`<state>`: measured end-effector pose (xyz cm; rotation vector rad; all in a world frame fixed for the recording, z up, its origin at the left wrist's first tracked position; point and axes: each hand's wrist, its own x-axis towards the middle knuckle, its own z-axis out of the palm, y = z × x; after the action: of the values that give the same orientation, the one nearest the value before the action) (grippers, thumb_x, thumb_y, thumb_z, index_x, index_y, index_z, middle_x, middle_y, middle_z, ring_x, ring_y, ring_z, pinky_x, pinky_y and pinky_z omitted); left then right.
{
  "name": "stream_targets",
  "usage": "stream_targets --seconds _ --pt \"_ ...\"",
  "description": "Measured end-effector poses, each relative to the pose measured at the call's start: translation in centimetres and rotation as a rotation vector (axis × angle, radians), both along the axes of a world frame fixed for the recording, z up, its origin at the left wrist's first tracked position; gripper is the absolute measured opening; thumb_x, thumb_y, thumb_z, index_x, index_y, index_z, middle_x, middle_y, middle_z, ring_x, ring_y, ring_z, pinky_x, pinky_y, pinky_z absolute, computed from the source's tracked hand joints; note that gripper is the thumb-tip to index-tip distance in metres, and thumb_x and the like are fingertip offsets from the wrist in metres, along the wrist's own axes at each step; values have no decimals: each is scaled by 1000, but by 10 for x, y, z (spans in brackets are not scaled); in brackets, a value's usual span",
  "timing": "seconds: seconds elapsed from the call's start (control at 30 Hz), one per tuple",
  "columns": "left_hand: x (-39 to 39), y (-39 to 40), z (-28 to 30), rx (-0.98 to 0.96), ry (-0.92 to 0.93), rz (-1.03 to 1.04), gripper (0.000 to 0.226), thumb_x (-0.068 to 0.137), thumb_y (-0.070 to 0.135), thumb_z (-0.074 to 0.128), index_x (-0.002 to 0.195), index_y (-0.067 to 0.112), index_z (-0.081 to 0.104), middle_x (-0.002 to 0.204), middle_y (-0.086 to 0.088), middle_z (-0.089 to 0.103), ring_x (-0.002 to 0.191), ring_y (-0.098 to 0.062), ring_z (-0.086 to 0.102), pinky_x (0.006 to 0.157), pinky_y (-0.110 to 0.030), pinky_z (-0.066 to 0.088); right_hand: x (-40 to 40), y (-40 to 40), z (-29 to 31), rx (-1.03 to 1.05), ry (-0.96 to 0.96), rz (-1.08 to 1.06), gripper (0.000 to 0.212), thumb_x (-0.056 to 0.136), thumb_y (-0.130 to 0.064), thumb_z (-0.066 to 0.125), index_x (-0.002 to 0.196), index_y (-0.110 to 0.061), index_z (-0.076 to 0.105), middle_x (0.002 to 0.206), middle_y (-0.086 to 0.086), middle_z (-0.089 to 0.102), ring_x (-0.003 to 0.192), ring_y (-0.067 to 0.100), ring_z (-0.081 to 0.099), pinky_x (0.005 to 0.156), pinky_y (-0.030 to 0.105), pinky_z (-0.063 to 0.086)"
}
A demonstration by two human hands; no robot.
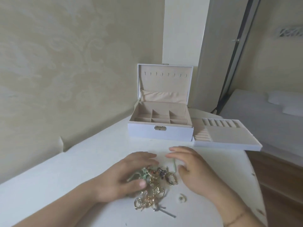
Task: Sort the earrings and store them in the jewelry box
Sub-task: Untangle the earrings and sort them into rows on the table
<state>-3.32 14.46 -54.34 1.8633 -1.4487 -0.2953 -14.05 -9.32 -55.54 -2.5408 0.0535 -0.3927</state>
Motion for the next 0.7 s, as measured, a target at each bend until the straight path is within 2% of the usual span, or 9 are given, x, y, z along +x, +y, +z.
stream_targets --seconds 0.07,0.13,0.27,0.37,0.43,0.5,0.57,0.63,0.7 --pt "-2 -2 0 35 -232 -68 62 91 59 54 138 20 55 149 4 45 142 -4 34 115 -19 25 0 -5 -9 -28 21 2 51 88 0 47 119 -37 65 134 -25 48 133 -5 32 111 10 18" --pt "-5 -6 2 32 -369 -92 59 88 54 63 135 19 58 146 3 49 140 -2 36 114 -16 25 -2 -10 -13 0 22 36 39 91 -7 54 110 -37 69 129 -26 52 133 -4 35 110 10 21" --pt "-5 -5 9 32 -339 -184 50 87 47 67 130 20 62 139 3 54 134 -9 45 110 -31 38 -5 -11 -11 73 -8 56 36 87 -13 67 74 -46 59 119 -29 56 126 -11 38 107 15 29" --pt "-9 -7 9 37 -300 -238 52 88 56 59 127 22 64 133 5 58 126 -15 52 104 -41 42 -7 -11 -10 29 5 84 39 88 -12 64 72 -45 54 118 -24 53 117 -7 43 98 14 33" --pt "-12 -9 8 14 -293 -259 57 88 63 53 125 20 66 129 5 60 121 -16 55 101 -43 43 -9 -10 -9 43 -1 114 38 89 -11 60 73 -45 53 113 -21 54 112 -1 47 93 16 37" --pt "-15 -10 10 -17 -215 -294 61 89 63 52 124 15 66 125 3 63 118 -16 57 98 -41 45 -14 -7 -5 199 -25 108 28 90 -18 56 76 -43 56 106 -16 61 108 4 53 93 22 40" --pt "-20 -9 11 -28 -51 -344 61 90 58 55 122 7 66 124 -4 64 117 -20 59 98 -41 46 -19 -4 2 436 -27 106 20 92 -23 54 79 -38 59 106 -12 68 110 7 59 97 26 43" --pt "-24 -9 10 -46 112 -358 62 91 54 58 119 0 66 120 -12 65 115 -26 61 97 -46 46 -24 -1 10 589 -48 147 11 89 -20 54 81 -27 60 107 -6 72 109 9 63 95 25 45" --pt "-26 -10 11 -41 292 -378 67 90 54 60 117 -7 65 110 -12 69 101 -23 66 88 -41 50 -28 3 17 721 -62 228 5 87 -13 55 83 -14 58 101 6 75 102 16 67 90 27 49"
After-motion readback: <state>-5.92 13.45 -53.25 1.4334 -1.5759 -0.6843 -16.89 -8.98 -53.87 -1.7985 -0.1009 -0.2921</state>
